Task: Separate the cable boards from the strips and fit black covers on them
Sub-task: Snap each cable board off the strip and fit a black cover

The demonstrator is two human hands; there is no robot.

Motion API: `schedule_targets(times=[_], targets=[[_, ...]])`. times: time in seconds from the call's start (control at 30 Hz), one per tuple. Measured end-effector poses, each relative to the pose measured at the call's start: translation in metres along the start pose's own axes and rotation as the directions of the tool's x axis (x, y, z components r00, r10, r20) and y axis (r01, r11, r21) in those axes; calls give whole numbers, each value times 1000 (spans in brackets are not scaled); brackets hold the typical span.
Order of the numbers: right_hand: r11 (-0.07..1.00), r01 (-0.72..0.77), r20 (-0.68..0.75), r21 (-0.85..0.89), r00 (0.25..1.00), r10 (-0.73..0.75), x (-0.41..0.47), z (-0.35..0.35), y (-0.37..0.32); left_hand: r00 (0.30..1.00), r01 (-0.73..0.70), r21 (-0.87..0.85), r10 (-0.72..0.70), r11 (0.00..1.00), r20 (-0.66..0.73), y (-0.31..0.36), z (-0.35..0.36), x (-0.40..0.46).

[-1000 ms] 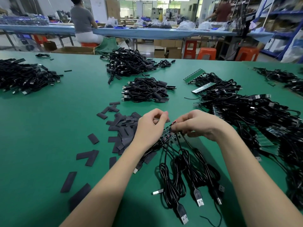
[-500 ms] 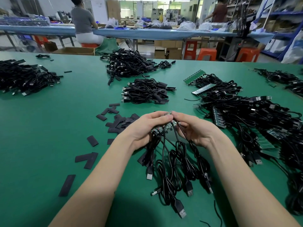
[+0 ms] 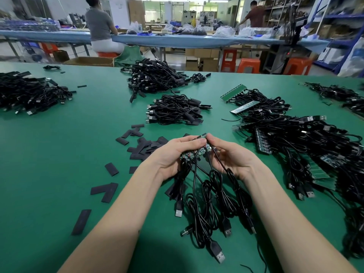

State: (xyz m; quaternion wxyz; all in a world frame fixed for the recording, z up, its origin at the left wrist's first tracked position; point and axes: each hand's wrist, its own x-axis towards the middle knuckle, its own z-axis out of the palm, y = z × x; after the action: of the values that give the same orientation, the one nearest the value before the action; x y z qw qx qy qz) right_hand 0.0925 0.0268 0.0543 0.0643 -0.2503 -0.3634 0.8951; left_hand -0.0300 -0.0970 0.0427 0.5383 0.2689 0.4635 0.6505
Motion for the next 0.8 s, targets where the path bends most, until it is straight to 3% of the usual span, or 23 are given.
schedule_targets(times=[0.27, 0.43, 0.53, 0.6, 0.7, 0.73, 0.77, 0.8], targets=[[999, -26, 4, 34, 1000, 26, 2, 1, 4, 999, 44, -46, -44, 998, 7, 0, -1, -2], [976, -49, 136, 214, 990, 20, 0, 4, 4, 999, 8, -158, -3, 987, 33, 2, 1, -2], [997, 56, 105, 57, 993, -62, 0, 1, -1, 998, -68, -4, 68, 998, -13, 9, -1, -4], [988, 119, 43, -100, 992, -115, -2, 0, -6, 987, -106, 288, 135, 952, -82, 15, -5, -8], [926, 181, -111, -331, 967, -229, -3, -7, -13, 913, -94, 761, 360, 642, -191, 17, -7, -3], [898, 190, -143, -397, 953, -265, -3, -9, -15, 866, -93, 820, 452, 565, -213, 15, -5, 0], [878, 196, -165, -436, 942, -292, -3, -11, -16, 833, -109, 828, 505, 550, -226, 12, 0, 2], [870, 204, -176, -448, 934, -310, -3, -12, -17, 832, -136, 780, 497, 611, -244, 9, 5, 5]])
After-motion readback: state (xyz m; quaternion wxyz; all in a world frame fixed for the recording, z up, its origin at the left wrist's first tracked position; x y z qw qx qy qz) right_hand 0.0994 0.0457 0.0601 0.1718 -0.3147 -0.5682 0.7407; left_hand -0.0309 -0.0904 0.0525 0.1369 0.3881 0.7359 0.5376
